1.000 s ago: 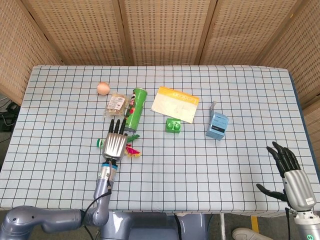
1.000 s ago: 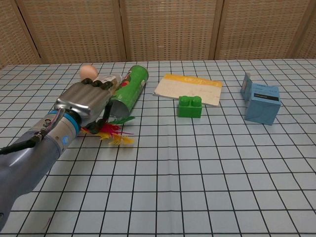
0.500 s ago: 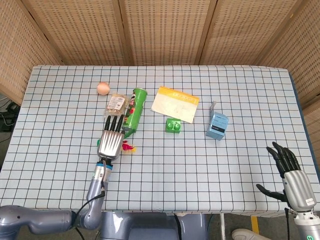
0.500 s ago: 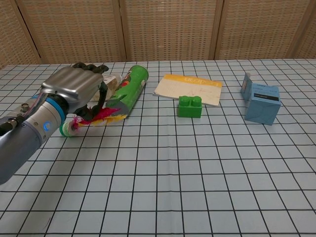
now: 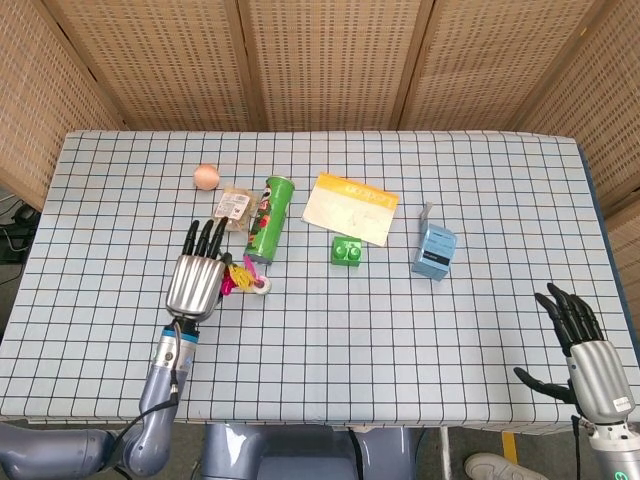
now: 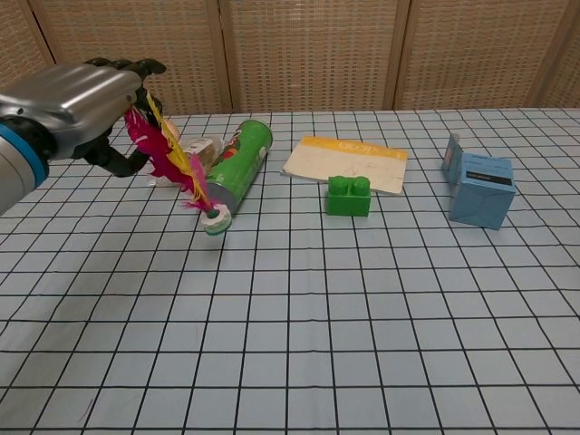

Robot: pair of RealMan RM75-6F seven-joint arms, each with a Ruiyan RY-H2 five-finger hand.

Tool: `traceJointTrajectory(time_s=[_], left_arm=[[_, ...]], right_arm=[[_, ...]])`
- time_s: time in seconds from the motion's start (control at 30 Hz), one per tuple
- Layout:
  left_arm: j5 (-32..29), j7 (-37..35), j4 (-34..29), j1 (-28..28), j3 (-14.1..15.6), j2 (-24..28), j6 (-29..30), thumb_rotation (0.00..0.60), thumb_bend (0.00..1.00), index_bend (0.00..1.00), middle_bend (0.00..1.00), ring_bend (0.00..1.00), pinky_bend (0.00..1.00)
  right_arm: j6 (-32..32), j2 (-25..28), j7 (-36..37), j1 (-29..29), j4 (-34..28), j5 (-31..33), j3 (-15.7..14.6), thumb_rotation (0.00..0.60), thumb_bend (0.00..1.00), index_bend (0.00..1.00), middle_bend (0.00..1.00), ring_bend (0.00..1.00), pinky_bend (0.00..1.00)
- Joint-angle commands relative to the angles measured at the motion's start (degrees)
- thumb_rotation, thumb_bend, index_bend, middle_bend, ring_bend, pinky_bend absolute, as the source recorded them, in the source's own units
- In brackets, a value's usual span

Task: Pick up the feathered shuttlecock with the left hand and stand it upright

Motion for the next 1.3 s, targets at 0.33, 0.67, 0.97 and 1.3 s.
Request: traceJointTrajectory(time_s=[0.33, 0.67, 0.97, 1.3], left_arm=[[3.2, -7.0, -1.0, 3.6, 2.4, 4.9, -0.1, 0.6, 0.52, 0.63, 0.0, 0.0, 0.0], [4.3, -11.2, 2.0, 5.6, 4.0, 5.1, -1.0, 0.6, 0.52, 0.63, 0.0, 0.0, 0.0], [5.0, -14.4, 5.4, 7.1, 5.2, 4.6, -2.4, 0.6, 0.52, 0.63, 0.0, 0.0, 0.0], [6.7, -15.3, 6.0, 7.7, 5.0, 4.2, -2.6, 0.6, 0.52, 0.63, 0.0, 0.0, 0.0]], right_arm=[[-0.4, -0.6, -2.4, 0.1, -0.3, -0.7, -0.4, 0.6, 0.07, 0.09, 0.0, 0.0, 0.06], [-0.7, -0.9, -3.1, 0.1, -0.3, -0.4, -0.4, 0.6, 0.06, 0.09, 0.0, 0.0, 0.06], [-0.9, -0.8, -3.1, 0.2, -0.3, -0.3, -0.4, 0.6, 0.07, 0.09, 0.0, 0.0, 0.06], [-0.8, -0.8, -3.0, 0.2, -0.4, -0.4, -0.3, 0.6, 0.07, 0.09, 0.0, 0.0, 0.06]])
